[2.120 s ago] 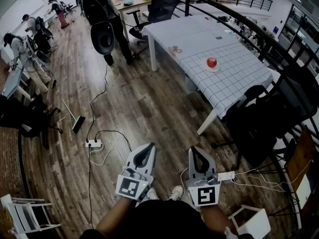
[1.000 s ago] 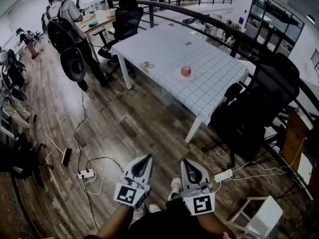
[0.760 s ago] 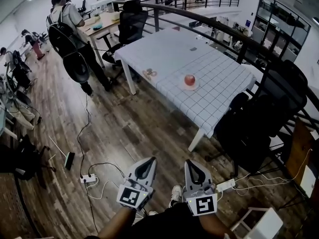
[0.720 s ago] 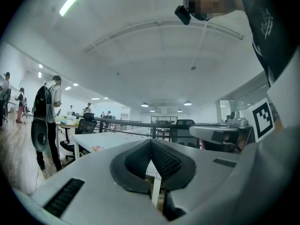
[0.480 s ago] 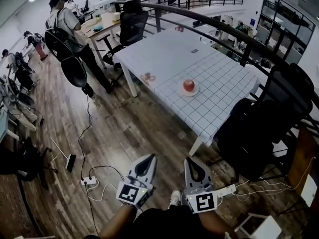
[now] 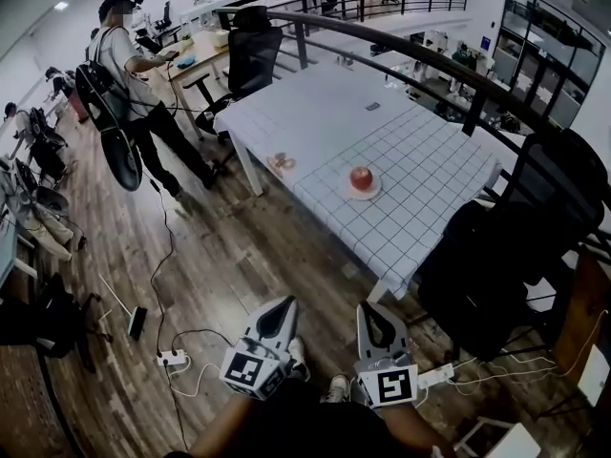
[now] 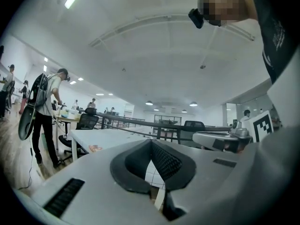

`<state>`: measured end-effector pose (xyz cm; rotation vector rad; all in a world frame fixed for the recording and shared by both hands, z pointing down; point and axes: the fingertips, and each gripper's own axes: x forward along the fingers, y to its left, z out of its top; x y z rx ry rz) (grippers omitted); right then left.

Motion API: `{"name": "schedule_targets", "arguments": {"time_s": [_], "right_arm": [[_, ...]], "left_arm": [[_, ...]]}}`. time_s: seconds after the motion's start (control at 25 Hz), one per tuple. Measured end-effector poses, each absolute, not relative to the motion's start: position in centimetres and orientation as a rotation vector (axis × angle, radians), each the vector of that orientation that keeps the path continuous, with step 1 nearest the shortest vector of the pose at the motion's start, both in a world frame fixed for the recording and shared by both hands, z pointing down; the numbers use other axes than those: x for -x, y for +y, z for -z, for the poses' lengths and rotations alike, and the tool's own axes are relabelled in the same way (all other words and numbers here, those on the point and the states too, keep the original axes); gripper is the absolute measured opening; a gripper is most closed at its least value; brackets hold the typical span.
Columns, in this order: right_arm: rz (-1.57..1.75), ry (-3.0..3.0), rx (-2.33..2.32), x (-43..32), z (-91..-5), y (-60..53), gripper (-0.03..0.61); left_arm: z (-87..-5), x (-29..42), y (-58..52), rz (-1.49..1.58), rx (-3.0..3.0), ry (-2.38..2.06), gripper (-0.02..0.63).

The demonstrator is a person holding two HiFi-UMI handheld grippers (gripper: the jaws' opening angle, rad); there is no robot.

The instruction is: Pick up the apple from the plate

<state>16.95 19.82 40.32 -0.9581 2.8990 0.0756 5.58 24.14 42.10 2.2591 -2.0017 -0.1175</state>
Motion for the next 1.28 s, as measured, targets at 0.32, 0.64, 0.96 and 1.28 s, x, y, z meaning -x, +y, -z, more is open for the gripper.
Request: {"name": "schedule_targets", "arguments": {"time_s": [0.32, 0.64, 0.96, 1.28], "right_arm": [[-0.122, 2.939, 1.057, -12.6, -41.5, 14.9, 0.023], [-0.147, 2.880, 1.246, -7.2, -41.7, 8.8, 0.023], [-0.164, 2.887, 1.321, -2.7, -42.5, 5.8, 0.025], [-0.152, 2.881, 1.382, -1.0, -43.3, 4.1, 0.023]], "left_arm": [[-44.0, -0.5, 17.4, 0.106, -2.301, -1.907, 0.018], [-43.8, 5.0, 11.0, 0.061, -2.439, -1.826, 0.018], [-44.3, 9.0, 7.1, 0.112, -2.521, -1.696, 0.017], [-44.4, 10.0, 4.8, 0.134, -2.540, -1.645, 0.018]]}}
